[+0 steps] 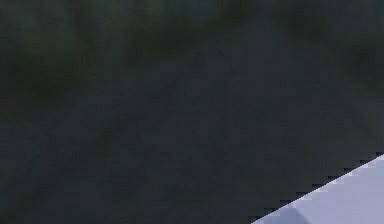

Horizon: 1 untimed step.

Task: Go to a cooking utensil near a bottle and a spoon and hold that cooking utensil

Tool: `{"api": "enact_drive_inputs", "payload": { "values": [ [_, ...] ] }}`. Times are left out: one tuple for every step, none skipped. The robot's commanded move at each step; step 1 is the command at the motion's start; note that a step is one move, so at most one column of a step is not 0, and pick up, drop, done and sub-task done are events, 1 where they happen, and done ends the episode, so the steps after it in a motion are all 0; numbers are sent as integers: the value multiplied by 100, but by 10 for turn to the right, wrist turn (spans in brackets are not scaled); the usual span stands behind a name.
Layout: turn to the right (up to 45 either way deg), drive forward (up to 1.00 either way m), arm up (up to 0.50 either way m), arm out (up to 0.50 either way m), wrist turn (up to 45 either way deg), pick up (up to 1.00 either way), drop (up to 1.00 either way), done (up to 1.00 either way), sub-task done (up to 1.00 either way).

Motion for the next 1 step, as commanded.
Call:
{"api": "enact_drive_inputs", "payload": {
  "values": [
    [0,0,0,0,270,0,0,0,0]
  ]
}}
